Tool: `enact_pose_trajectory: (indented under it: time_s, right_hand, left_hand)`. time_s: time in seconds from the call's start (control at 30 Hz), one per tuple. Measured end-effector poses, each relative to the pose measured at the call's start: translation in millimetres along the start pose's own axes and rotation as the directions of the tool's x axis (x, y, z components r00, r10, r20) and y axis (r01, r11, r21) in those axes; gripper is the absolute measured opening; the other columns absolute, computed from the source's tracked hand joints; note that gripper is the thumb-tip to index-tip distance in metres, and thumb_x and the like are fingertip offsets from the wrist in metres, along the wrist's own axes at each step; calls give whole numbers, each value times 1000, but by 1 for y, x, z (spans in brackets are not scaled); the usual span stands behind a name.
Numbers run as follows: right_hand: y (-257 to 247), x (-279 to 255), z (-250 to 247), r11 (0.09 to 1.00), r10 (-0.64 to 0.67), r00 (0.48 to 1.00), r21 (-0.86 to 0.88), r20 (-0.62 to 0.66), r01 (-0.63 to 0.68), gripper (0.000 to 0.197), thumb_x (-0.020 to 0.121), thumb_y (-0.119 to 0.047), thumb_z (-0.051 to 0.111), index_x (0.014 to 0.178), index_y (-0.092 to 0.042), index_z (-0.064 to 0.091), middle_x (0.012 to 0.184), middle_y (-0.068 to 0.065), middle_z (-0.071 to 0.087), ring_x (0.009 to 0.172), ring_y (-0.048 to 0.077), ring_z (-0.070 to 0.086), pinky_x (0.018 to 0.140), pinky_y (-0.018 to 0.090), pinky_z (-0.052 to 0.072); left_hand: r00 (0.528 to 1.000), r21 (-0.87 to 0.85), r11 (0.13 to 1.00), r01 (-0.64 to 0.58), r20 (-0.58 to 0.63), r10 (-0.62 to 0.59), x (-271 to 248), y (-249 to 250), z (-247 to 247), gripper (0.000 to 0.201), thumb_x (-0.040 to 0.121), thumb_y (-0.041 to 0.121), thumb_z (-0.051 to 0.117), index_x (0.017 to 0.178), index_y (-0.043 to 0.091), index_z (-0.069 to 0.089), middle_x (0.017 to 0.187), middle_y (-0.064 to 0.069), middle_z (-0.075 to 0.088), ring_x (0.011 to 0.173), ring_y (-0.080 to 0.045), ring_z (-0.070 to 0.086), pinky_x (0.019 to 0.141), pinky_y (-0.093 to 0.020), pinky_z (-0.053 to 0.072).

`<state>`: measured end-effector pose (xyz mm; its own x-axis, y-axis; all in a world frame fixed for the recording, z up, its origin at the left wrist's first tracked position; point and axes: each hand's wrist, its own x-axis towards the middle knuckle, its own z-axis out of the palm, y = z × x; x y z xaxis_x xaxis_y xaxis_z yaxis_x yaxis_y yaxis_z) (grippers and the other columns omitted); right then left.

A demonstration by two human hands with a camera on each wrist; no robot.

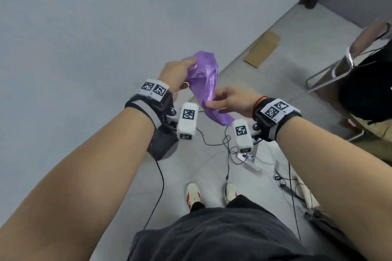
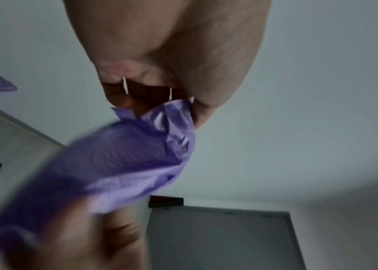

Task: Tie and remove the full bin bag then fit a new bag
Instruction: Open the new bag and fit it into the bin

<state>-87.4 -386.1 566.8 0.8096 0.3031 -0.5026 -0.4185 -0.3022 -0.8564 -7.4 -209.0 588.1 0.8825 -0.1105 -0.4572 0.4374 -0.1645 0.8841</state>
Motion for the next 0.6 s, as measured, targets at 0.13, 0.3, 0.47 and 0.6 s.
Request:
enact_pose_trajectory:
  time_s: [0.13, 0.3, 0.47, 0.6]
  right_hand:
    - [-3, 16, 24, 995, 51, 998, 91, -46, -47, 16, 98, -12, 53, 84, -8, 59, 80, 10, 67, 65, 13, 66, 68, 27, 52]
    - [-25, 32, 36, 943, 56, 993, 333, -104, -18, 15, 97, -14, 46, 90, -7, 57, 72, 12, 63, 60, 27, 60, 59, 35, 55]
    - [-34, 60, 39, 916, 125, 950, 402, -287, 1, 26, 79, -18, 55, 100, -5, 62, 87, 19, 50, 76, 30, 47, 62, 36, 40]
    - [-39, 63, 29, 938, 111, 992, 335, -52, -87, 34, 96, -42, 53, 105, -10, 61, 95, 13, 65, 81, 29, 63, 74, 39, 54]
  left_hand:
    - [996, -114, 992, 56, -64, -63, 5, -2, -33, 31, 87, 49, 64, 85, 19, 69, 83, -2, 72, 77, -23, 68, 78, -36, 59]
    - [985, -141, 975, 171, 57, -164, -7, -19, -46, 78, 73, 73, 65, 126, 15, 61, 119, -4, 70, 105, -23, 68, 89, -40, 58]
    - [954, -3, 972, 233, 196, -228, -24, -36, -50, 54, 85, 41, 73, 122, 4, 64, 118, -15, 71, 107, -31, 69, 95, -48, 55]
    - [968, -71, 966, 247, 61, -243, -16, -46, -66, 52, 72, 24, 83, 114, -2, 67, 109, -19, 73, 100, -35, 71, 93, -54, 54]
